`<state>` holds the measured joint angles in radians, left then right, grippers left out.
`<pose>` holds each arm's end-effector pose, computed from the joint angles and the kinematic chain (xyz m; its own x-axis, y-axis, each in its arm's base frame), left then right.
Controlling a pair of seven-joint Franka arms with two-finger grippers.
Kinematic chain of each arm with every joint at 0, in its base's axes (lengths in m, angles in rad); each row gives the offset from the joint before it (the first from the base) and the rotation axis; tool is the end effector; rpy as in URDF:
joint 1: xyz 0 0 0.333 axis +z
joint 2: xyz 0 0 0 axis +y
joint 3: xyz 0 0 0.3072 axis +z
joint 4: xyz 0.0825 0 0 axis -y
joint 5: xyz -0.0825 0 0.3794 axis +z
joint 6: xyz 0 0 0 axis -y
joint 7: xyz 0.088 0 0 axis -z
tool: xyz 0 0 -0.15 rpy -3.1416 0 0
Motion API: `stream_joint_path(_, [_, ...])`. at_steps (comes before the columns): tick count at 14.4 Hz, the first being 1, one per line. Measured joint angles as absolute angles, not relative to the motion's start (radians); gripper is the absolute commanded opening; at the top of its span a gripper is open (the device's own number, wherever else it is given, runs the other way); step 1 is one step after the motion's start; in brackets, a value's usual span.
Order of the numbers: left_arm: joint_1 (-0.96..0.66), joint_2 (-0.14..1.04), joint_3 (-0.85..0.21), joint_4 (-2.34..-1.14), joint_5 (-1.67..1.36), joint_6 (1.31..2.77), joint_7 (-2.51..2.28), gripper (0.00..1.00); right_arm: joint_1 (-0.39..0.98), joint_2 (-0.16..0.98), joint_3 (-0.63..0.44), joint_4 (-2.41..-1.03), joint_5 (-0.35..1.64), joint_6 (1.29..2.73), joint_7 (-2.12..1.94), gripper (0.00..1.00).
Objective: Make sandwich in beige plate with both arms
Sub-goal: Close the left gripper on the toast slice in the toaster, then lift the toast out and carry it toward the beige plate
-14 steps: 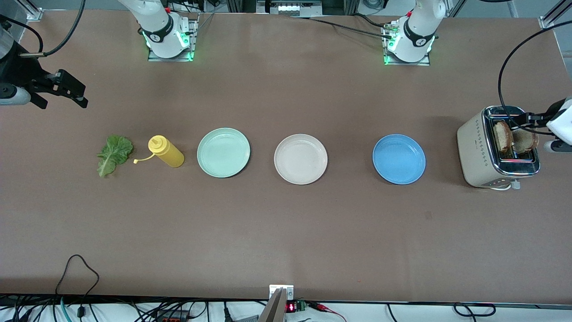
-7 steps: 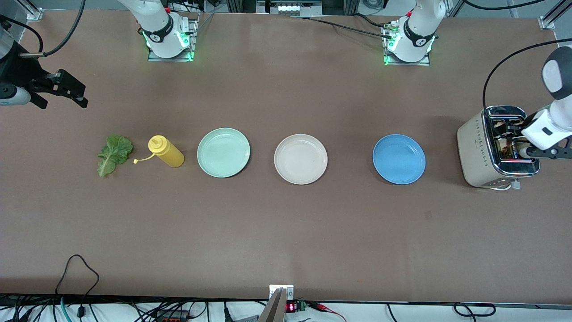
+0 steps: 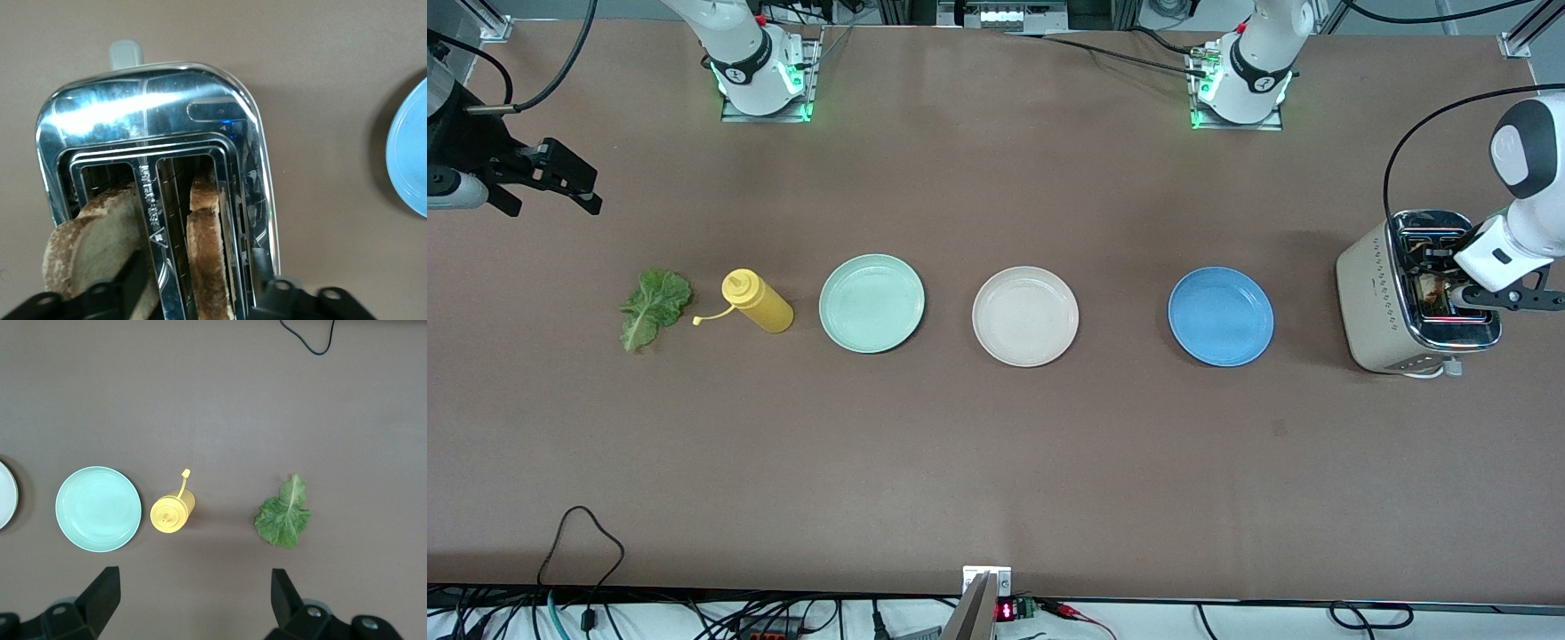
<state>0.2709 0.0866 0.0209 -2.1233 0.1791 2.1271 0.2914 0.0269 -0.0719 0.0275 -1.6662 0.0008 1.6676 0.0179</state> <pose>0.5116 0.1687 0.3161 0.9875 -0.0925 -0.1274 -0.1071 -0.9878 -0.1129 0.5394 0.0299 0.5757 0.9967 0.0363 0.0732 0.0364 -0.9993 -0.0001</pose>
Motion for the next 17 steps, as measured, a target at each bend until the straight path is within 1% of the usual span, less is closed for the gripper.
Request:
stream_joint_path(1, [0.272, 0.085, 0.021, -2.125, 0.179, 2.116, 0.293, 0.18, 0.027, -0.072, 0.028, -1.666, 0.001, 1.668, 0.018, 1.00])
stream_joint_path(2, [0.273, 0.084, 0.020, -2.125, 0.179, 2.099, 0.293, 0.16, 0.027, -0.072, 0.028, -1.666, 0.001, 1.668, 0.018, 1.00])
stream_joint_path(4, [0.273, 0.082, 0.017, -2.125, 0.179, 2.079, 0.293, 0.03, 0.027, -0.072, 0.028, -1.666, 0.001, 1.668, 0.018, 1.00])
stream_joint_path(6, [0.273, 0.078, 0.012, -2.125, 0.179, 2.062, 0.293, 0.01, 0.027, -0.072, 0.028, -1.666, 0.001, 1.668, 0.018, 1.00])
stream_joint_path(9, [0.273, 0.067, -0.001, -2.123, 0.179, 2.045, 0.293, 0.01, 0.027, -0.072, 0.028, -1.666, 0.001, 1.668, 0.018, 1.00])
stream_joint_path(11, [0.273, 0.053, -0.008, -2.108, 0.179, 2.007, 0.293, 0.01, 0.027, -0.072, 0.028, -1.666, 0.001, 1.668, 0.018, 1.00])
stream_joint_path(14, [0.272, 0.034, -0.019, -2.008, 0.179, 1.855, 0.294, 0.01, 0.027, -0.072, 0.028, -1.666, 0.001, 1.668, 0.018, 1.00])
stream_joint_path(17, [0.272, 0.022, -0.066, -1.885, 0.179, 1.710, 0.296, 0.01, 0.027, -0.072, 0.028, -1.666, 0.001, 1.668, 0.018, 1.00])
